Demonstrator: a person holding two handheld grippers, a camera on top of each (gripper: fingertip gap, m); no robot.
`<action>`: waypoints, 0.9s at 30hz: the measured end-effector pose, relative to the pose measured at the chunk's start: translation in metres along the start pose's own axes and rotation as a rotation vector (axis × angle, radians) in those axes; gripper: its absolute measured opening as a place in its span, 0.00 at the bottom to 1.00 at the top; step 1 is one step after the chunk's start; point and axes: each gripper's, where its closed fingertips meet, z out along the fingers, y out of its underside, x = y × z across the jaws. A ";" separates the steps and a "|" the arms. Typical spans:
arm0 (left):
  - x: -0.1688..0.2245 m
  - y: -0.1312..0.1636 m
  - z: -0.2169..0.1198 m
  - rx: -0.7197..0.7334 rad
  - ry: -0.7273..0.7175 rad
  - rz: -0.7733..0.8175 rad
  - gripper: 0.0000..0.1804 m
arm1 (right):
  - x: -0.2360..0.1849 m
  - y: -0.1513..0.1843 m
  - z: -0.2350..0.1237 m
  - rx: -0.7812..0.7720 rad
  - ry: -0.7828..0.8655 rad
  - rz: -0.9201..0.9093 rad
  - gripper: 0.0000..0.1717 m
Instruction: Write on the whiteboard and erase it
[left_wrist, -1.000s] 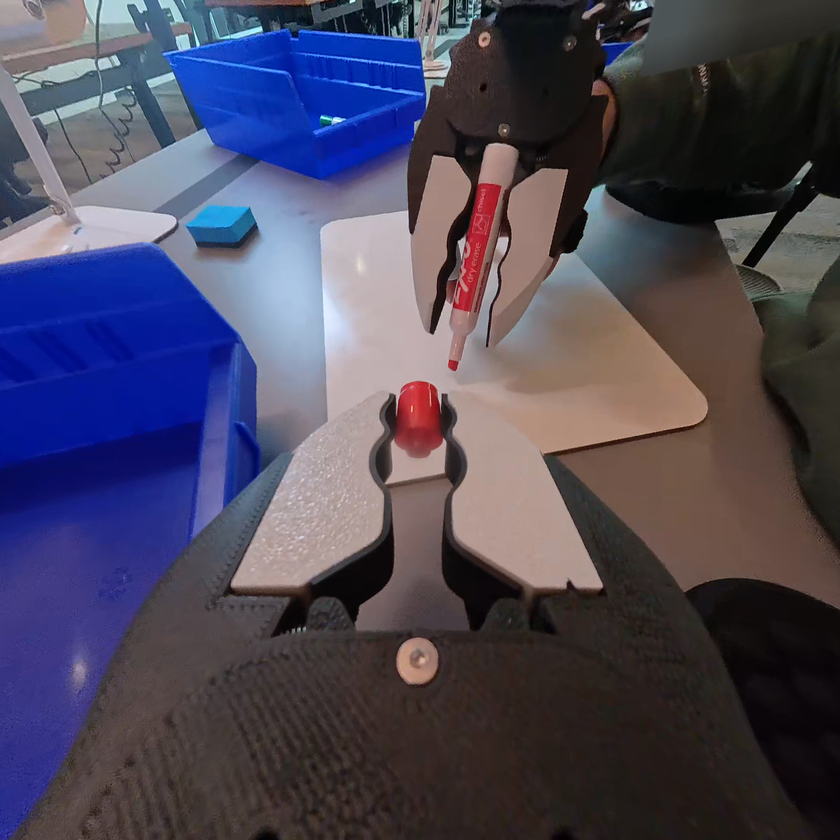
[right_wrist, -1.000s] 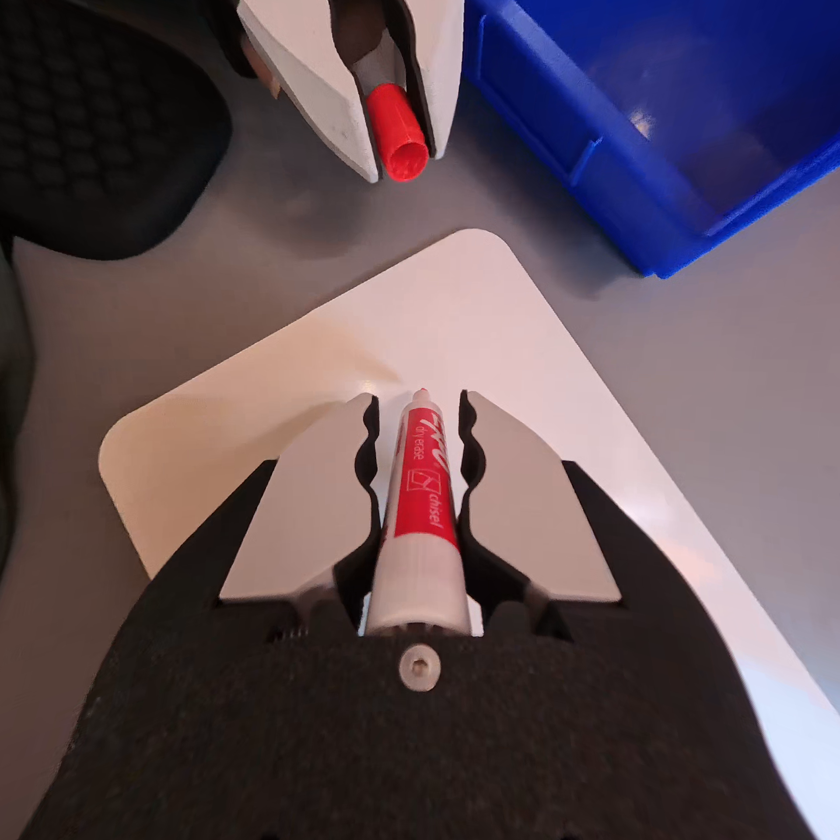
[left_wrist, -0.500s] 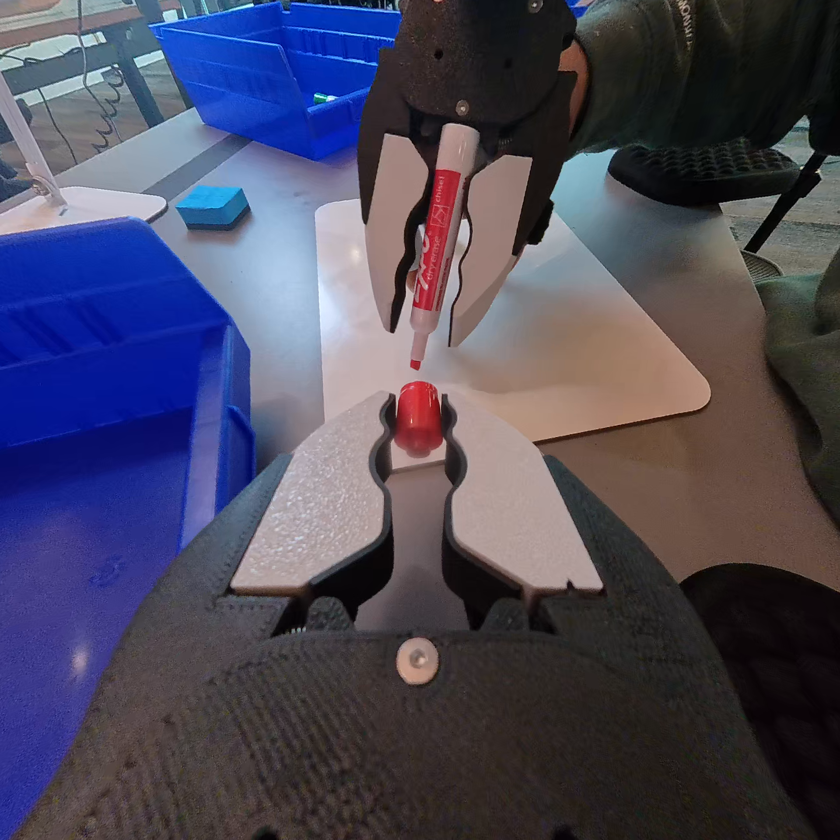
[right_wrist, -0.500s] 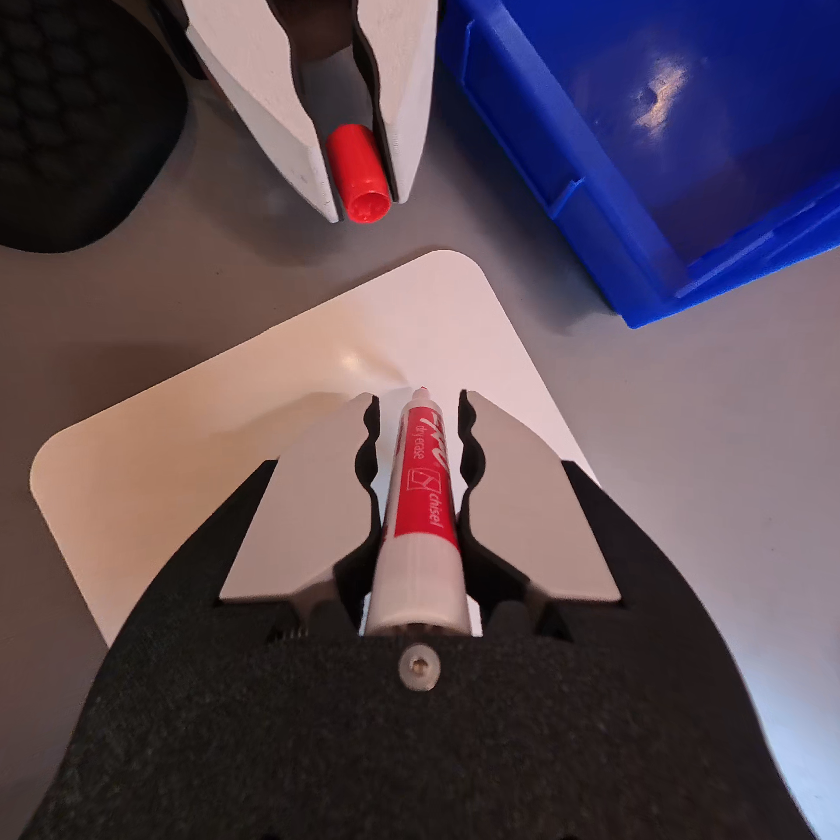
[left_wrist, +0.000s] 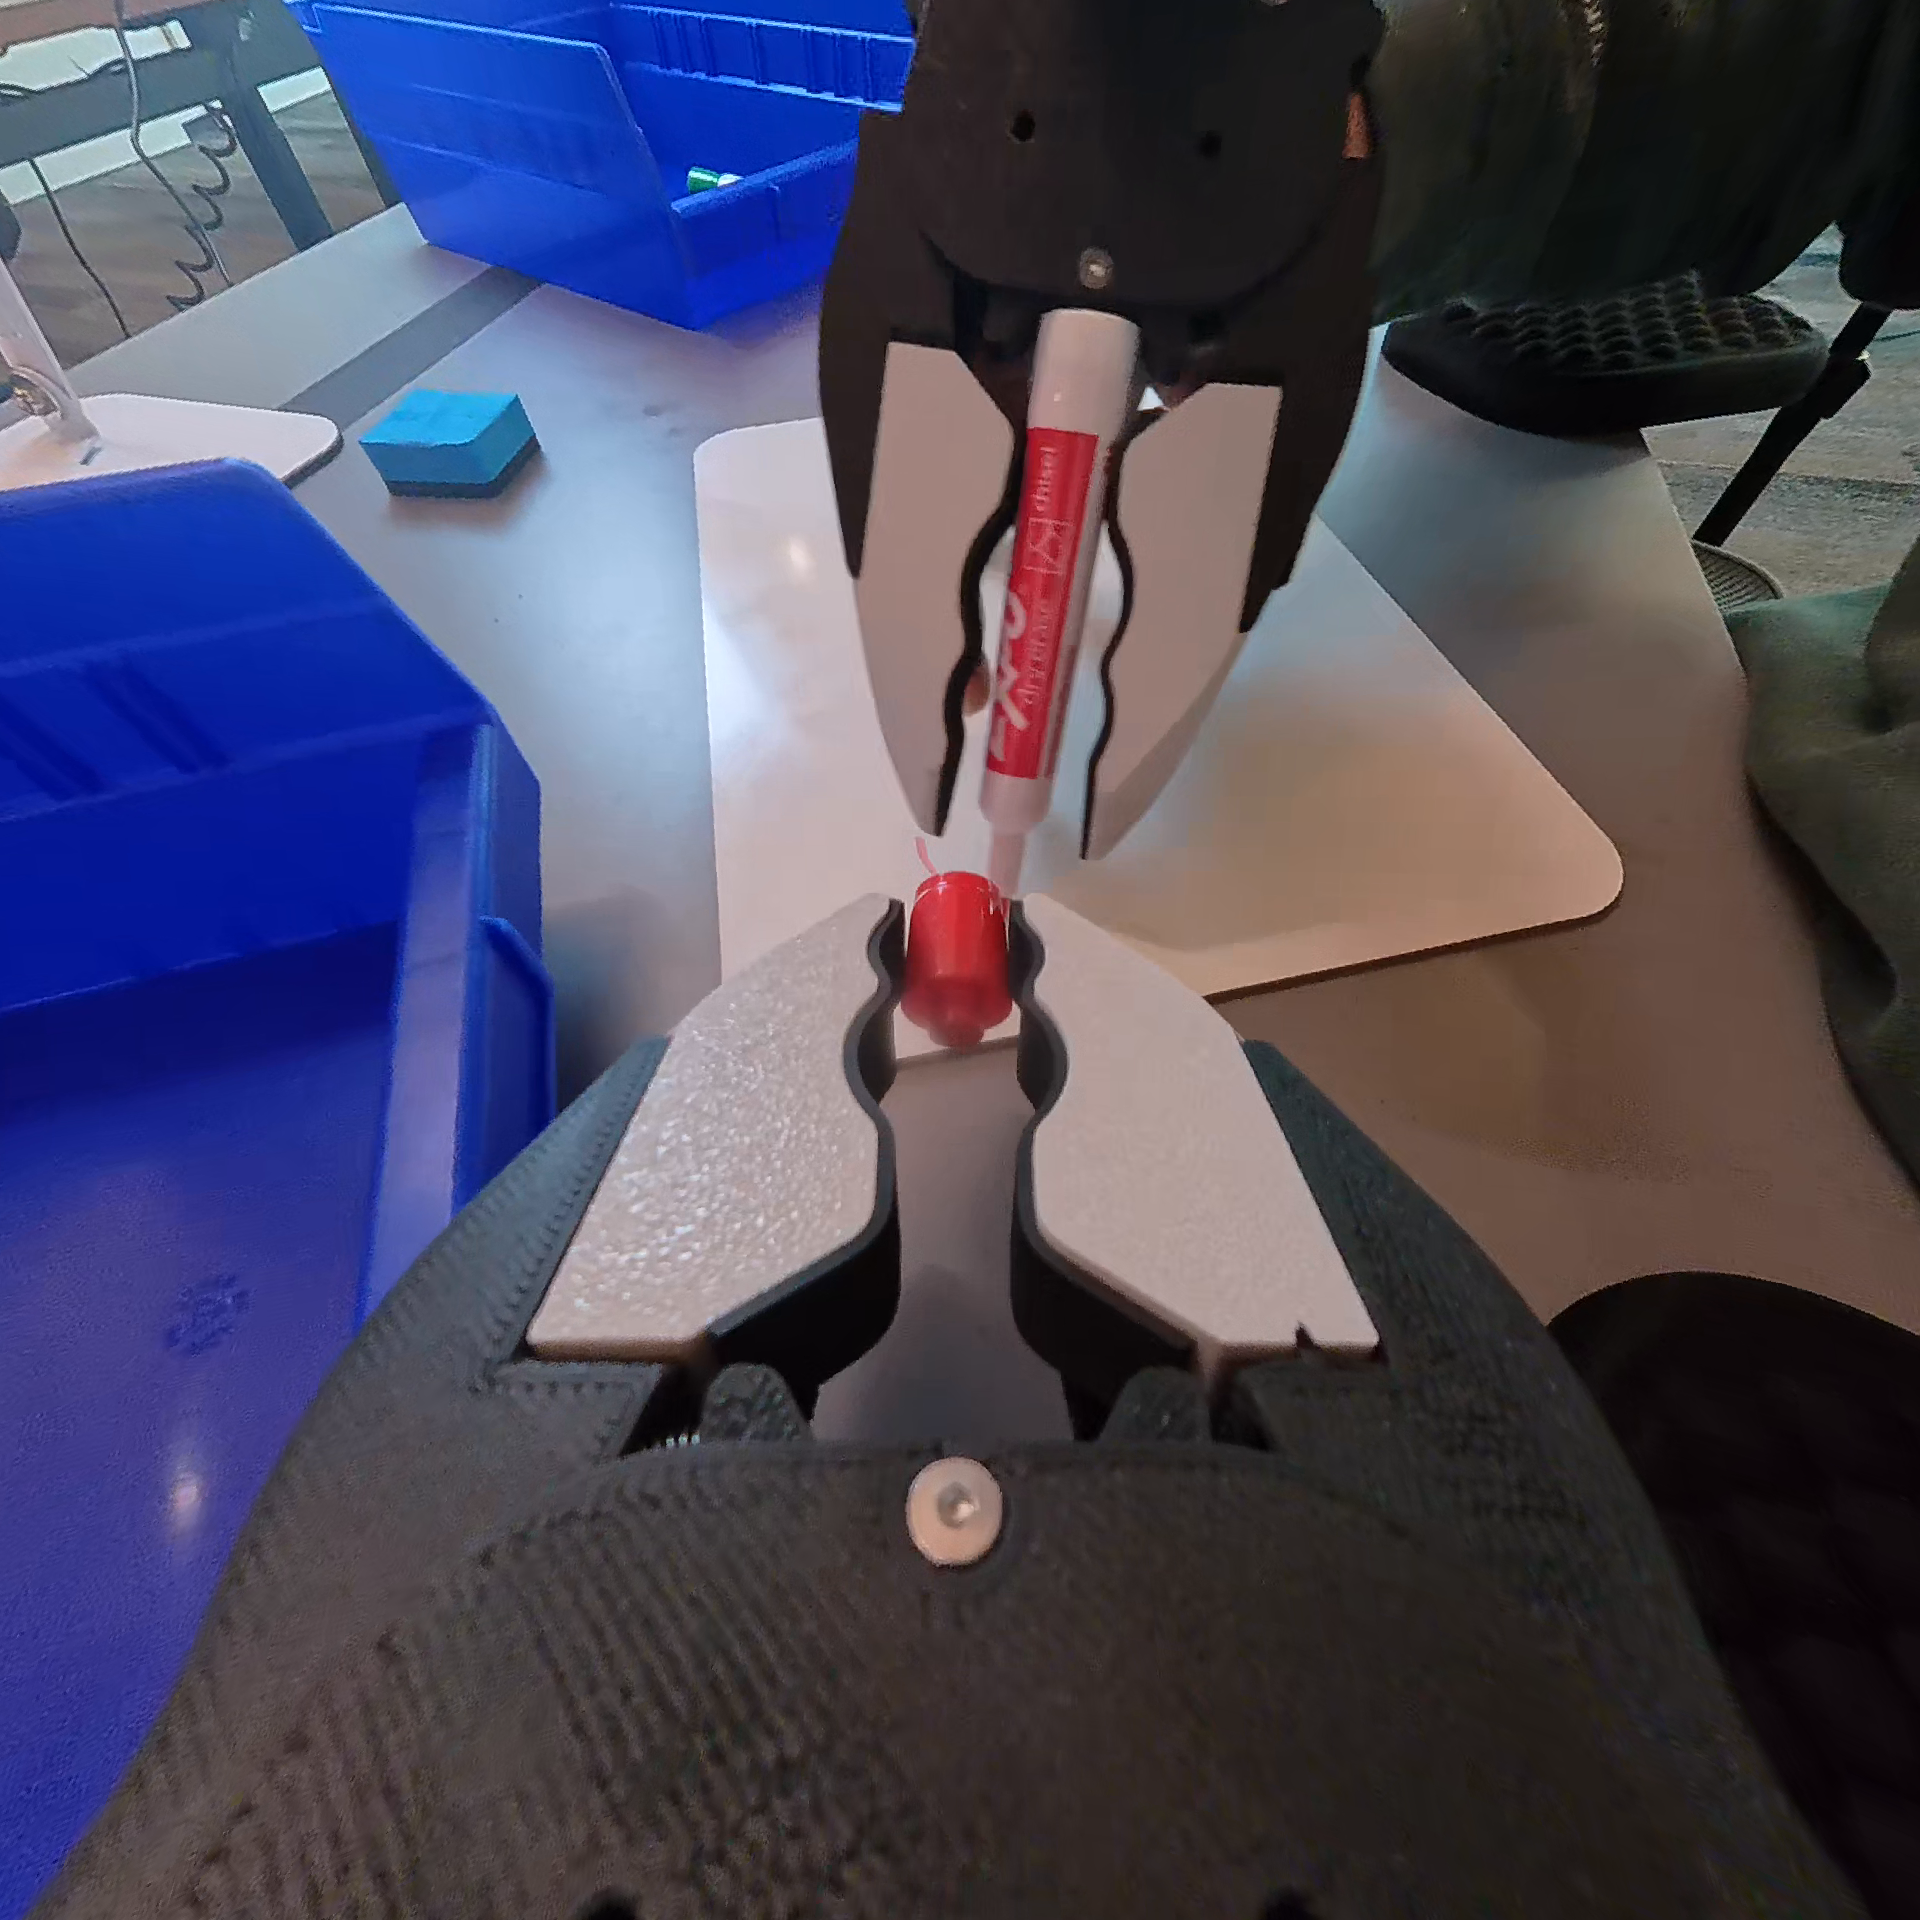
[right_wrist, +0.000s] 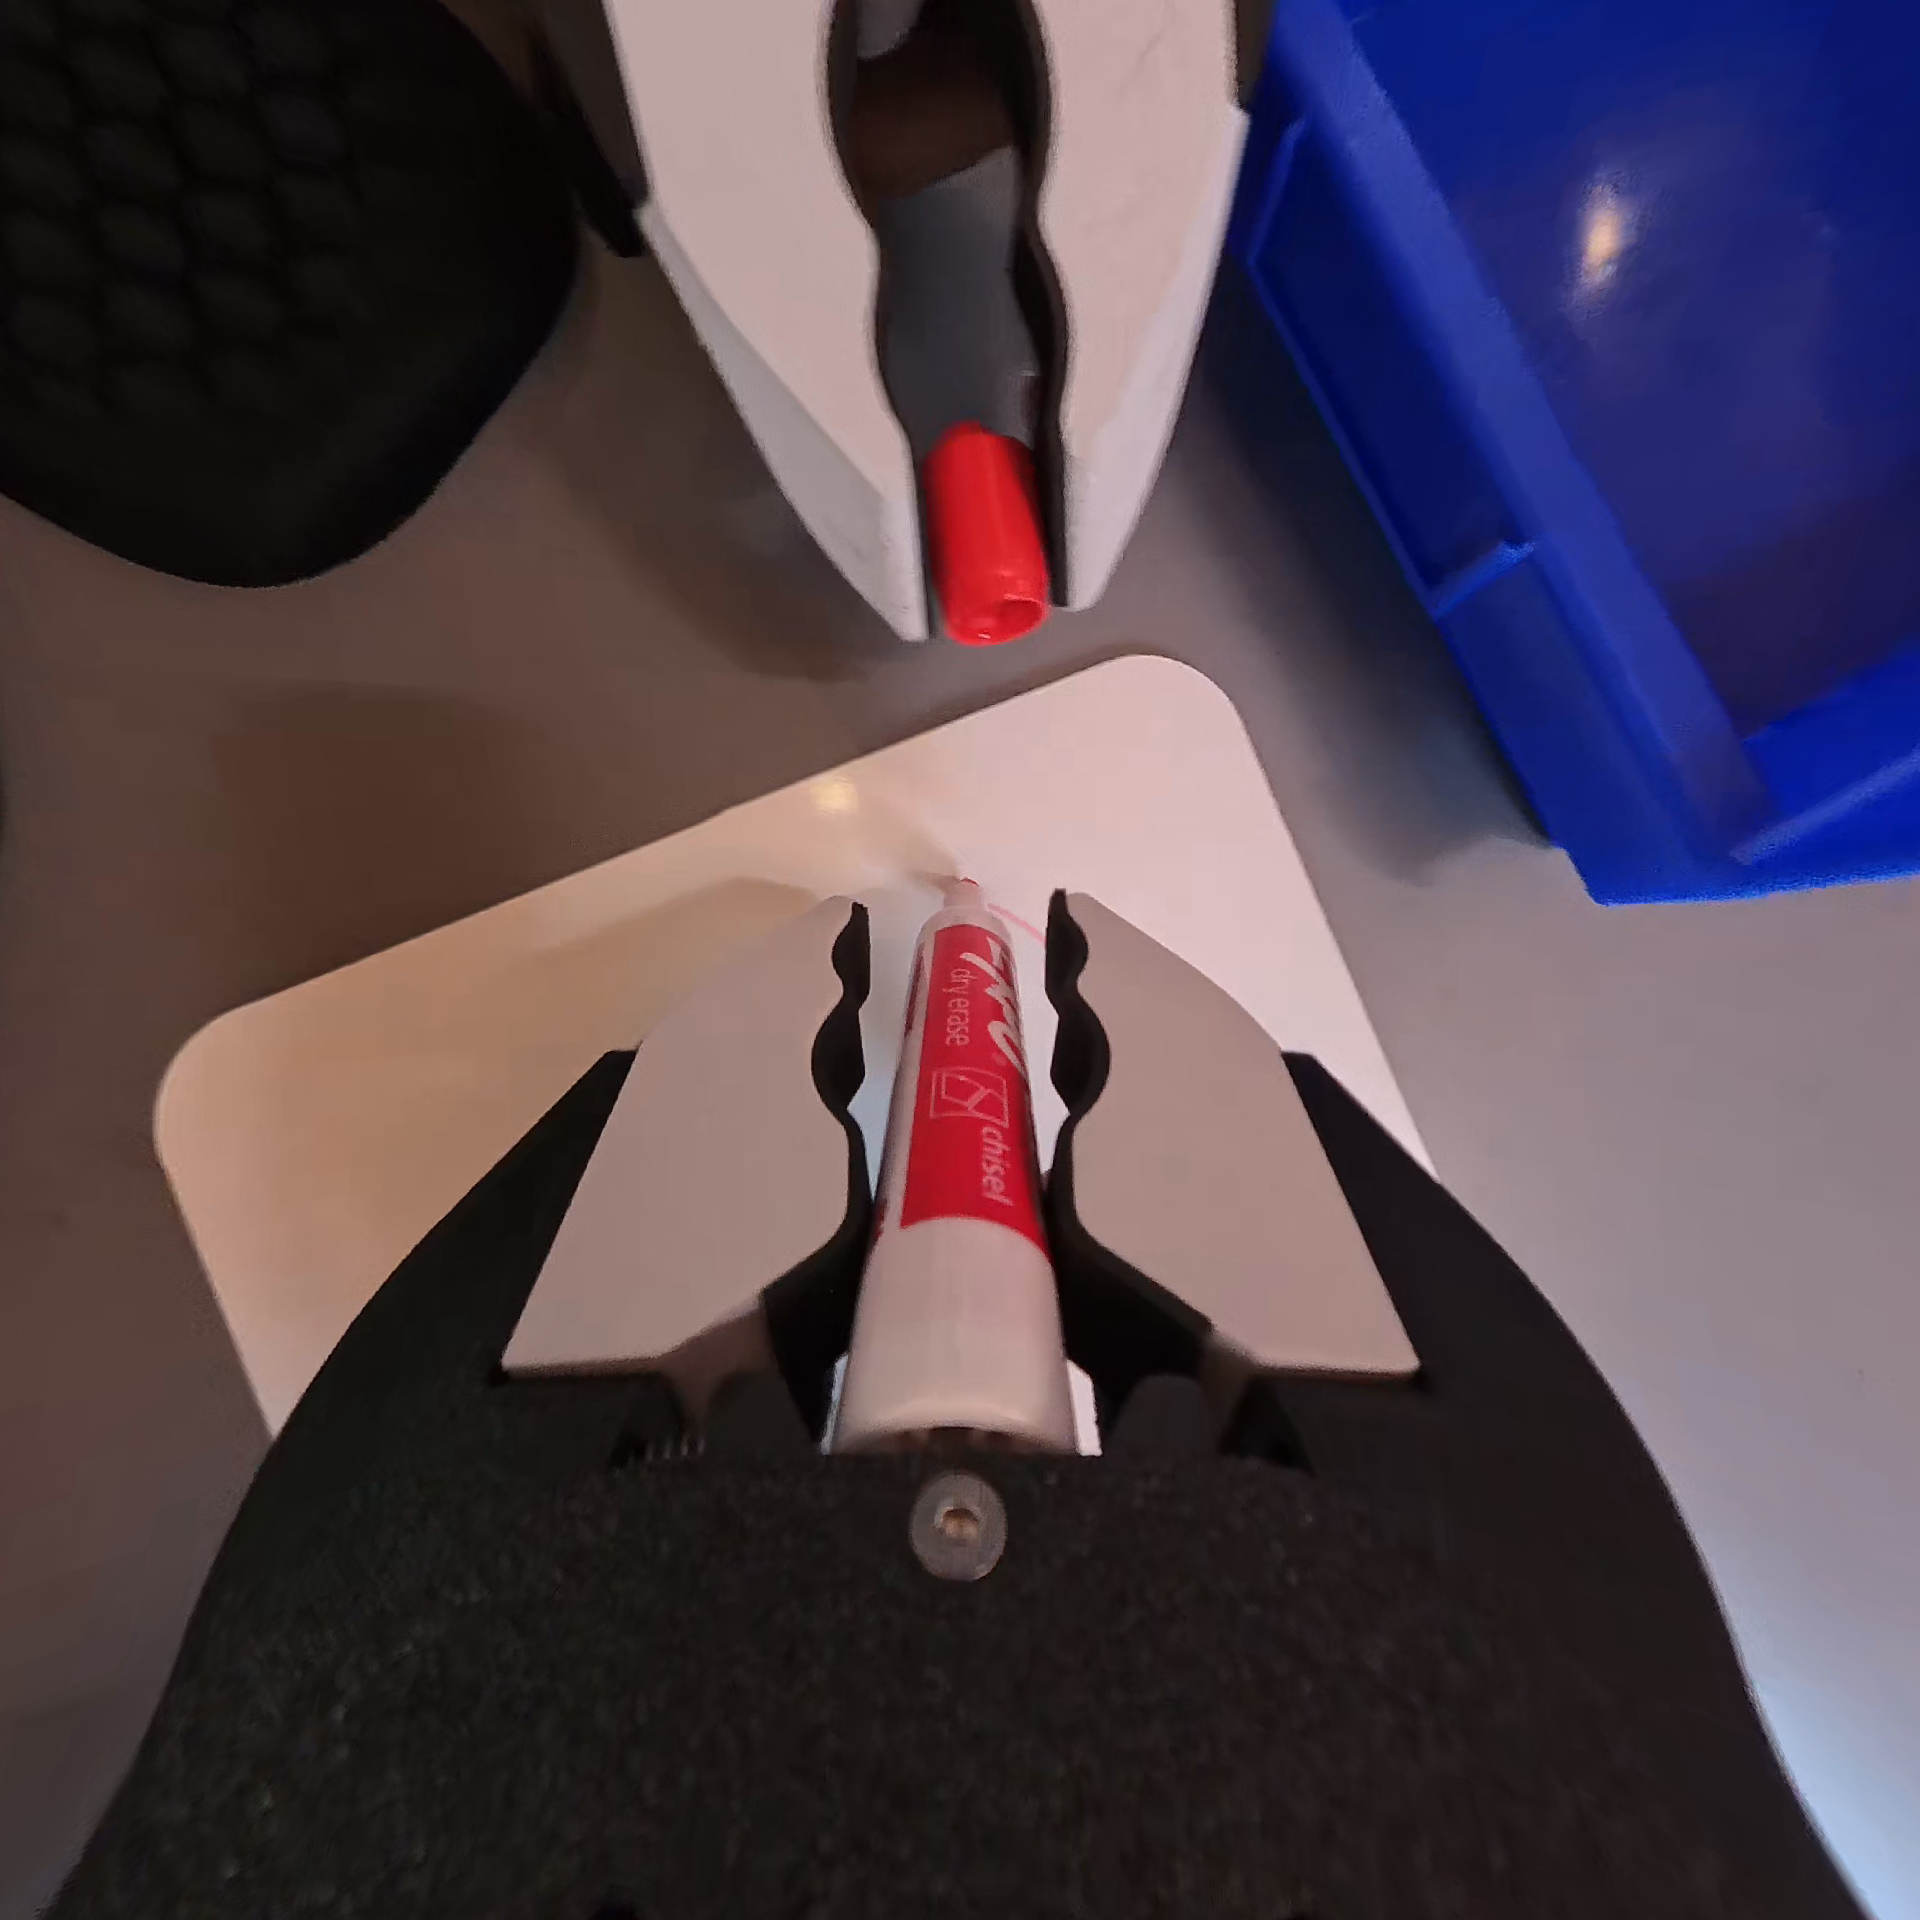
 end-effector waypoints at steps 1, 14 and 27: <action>0.000 0.000 0.000 0.000 -0.001 0.001 0.10 | -0.006 -0.001 0.000 -0.002 -0.014 -0.007 0.20; 0.003 0.001 0.002 -0.002 0.013 -0.007 0.10 | -0.031 0.044 -0.035 -0.108 -0.008 0.040 0.20; 0.004 0.001 0.002 -0.009 0.015 0.007 0.10 | 0.029 0.027 -0.016 -0.088 0.049 0.020 0.20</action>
